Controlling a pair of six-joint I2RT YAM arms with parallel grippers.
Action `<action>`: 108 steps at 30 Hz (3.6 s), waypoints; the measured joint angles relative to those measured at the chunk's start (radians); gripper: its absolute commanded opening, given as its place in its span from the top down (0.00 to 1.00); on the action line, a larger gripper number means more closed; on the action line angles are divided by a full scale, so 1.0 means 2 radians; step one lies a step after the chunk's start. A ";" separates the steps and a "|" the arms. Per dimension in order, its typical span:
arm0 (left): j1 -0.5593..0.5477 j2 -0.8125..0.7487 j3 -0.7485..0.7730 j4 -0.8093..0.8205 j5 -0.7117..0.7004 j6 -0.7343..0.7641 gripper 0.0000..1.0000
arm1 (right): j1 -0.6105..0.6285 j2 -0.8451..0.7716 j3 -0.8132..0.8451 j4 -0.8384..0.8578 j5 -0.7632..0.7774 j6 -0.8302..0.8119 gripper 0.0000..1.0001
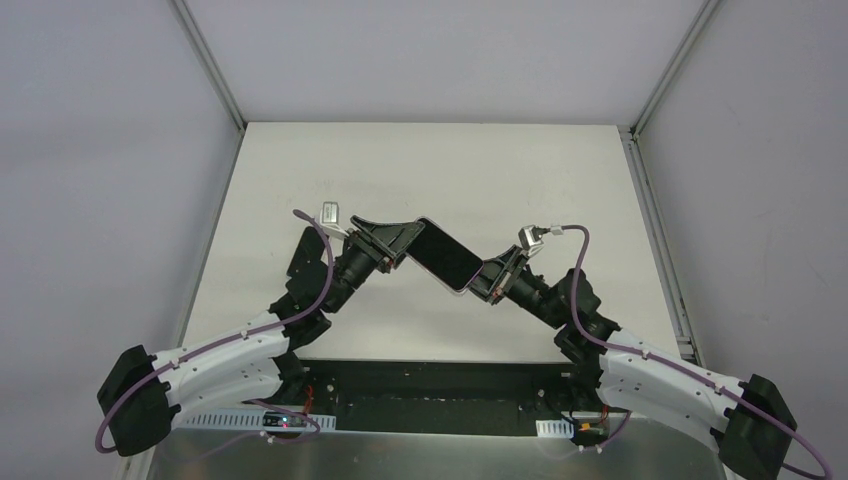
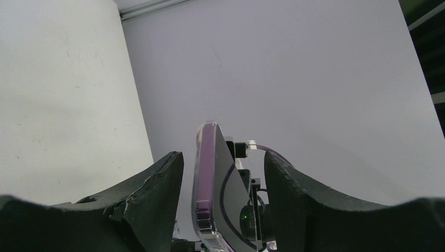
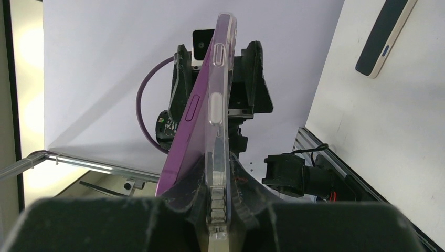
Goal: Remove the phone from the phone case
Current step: Remove the phone case from the phone.
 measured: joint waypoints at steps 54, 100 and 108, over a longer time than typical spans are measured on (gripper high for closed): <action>-0.310 0.163 0.296 -0.483 -0.213 0.798 0.08 | -0.070 -0.057 0.042 -0.388 0.015 0.009 1.00; -0.310 0.312 0.349 -0.443 -0.255 0.849 0.63 | -0.072 -0.057 0.044 -0.404 0.010 0.025 1.00; -0.310 0.321 0.353 -0.437 -0.265 0.848 0.75 | -0.072 -0.057 0.044 -0.401 0.011 0.027 1.00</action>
